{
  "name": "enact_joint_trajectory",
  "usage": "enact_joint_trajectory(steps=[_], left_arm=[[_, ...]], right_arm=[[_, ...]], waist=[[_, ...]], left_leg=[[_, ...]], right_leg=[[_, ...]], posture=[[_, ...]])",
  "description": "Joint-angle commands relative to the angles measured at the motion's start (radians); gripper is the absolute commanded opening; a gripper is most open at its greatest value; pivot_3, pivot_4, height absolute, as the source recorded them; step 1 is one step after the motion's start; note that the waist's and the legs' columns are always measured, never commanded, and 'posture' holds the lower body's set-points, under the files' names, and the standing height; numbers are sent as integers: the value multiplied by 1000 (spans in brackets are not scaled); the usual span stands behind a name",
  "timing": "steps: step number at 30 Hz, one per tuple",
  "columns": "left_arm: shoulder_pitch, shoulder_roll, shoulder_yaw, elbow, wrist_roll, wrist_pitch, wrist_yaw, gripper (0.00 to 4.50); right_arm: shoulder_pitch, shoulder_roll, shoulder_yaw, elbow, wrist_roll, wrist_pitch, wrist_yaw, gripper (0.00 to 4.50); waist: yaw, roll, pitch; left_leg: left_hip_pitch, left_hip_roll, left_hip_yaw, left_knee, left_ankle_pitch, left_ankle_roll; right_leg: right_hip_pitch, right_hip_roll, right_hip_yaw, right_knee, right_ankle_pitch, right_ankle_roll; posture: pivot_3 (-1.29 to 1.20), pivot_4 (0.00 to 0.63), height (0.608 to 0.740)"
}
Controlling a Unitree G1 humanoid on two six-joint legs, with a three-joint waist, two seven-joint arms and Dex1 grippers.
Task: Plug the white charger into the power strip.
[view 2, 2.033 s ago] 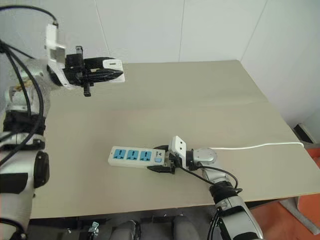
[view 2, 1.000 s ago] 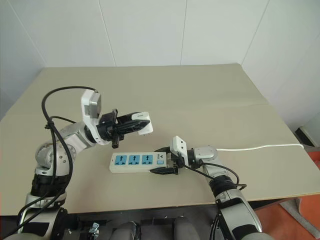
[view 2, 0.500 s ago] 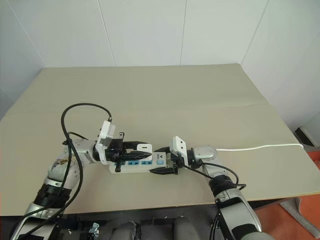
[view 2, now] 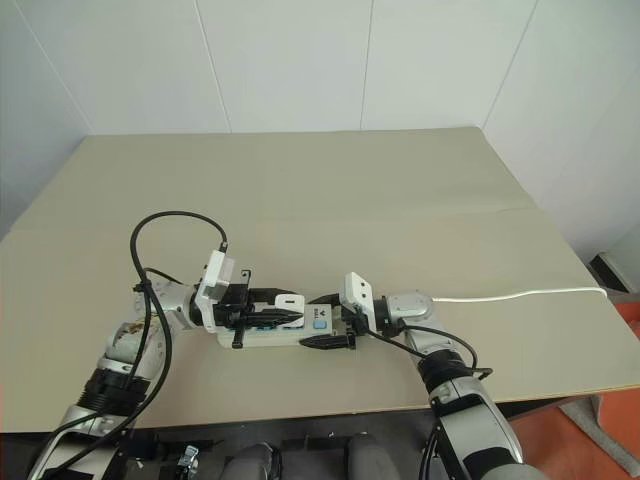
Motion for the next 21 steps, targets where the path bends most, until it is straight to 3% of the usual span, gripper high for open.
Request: enact_joint_trajectory(steps=[1, 21], left_arm=[[-23, -4, 5, 19, 14, -42, -6, 1013], [-33, -37, 3, 72, 46, -83, -4, 1013]], right_arm=[[6, -1, 36, 29, -49, 0, 2, 3446], [11, -4, 38, 21, -50, 4, -1, 3446]], waist=[[0, 0, 0], [0, 0, 0]], left_leg=[[0, 0, 0, 0, 0, 0], [0, 0, 0, -2, 0, 0]], right_leg=[[0, 0, 0, 0, 0, 0], [0, 0, 0, -2, 0, 0]], posture=[[0, 150, 740], [0, 150, 740]])
